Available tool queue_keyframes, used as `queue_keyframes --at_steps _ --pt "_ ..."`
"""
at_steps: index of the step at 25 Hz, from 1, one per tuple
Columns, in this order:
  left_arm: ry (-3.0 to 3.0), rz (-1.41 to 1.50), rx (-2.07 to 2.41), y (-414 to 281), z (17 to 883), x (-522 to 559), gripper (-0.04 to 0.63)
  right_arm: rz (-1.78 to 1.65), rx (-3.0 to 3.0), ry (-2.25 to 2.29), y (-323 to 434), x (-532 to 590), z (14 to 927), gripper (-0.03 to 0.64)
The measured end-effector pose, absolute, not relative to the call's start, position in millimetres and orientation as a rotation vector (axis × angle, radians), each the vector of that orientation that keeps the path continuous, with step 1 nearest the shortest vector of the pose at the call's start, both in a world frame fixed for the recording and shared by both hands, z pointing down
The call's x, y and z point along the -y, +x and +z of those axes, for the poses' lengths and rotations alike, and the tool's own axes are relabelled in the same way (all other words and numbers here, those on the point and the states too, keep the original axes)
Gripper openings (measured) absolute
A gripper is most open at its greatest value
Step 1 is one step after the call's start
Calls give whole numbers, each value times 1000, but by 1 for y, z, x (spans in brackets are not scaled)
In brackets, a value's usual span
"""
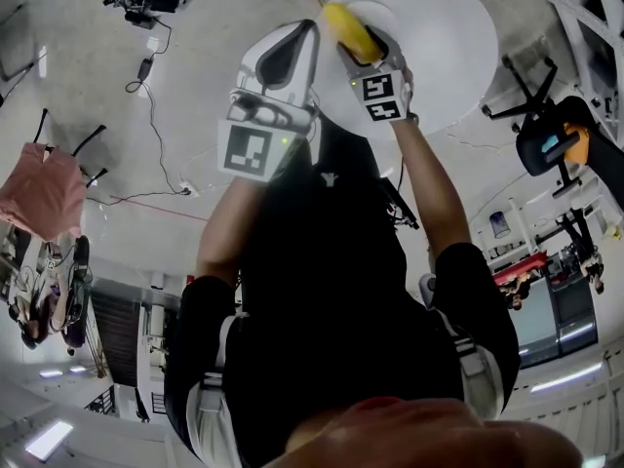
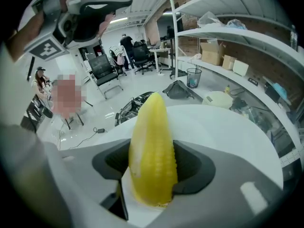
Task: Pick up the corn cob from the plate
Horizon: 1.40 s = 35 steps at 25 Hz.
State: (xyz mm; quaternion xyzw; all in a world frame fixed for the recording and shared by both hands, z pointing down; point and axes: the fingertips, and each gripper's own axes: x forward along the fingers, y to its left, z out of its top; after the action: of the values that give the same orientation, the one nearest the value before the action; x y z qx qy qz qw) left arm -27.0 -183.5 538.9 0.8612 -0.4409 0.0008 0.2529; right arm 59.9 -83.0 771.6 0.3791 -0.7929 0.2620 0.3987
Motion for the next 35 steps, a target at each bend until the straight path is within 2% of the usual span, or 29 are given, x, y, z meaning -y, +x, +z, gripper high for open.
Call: queue_keyframes --at_steps 35 --pt "2353 -61 1279 -36 507 161 3 785 2046 1150 71 90 737 265"
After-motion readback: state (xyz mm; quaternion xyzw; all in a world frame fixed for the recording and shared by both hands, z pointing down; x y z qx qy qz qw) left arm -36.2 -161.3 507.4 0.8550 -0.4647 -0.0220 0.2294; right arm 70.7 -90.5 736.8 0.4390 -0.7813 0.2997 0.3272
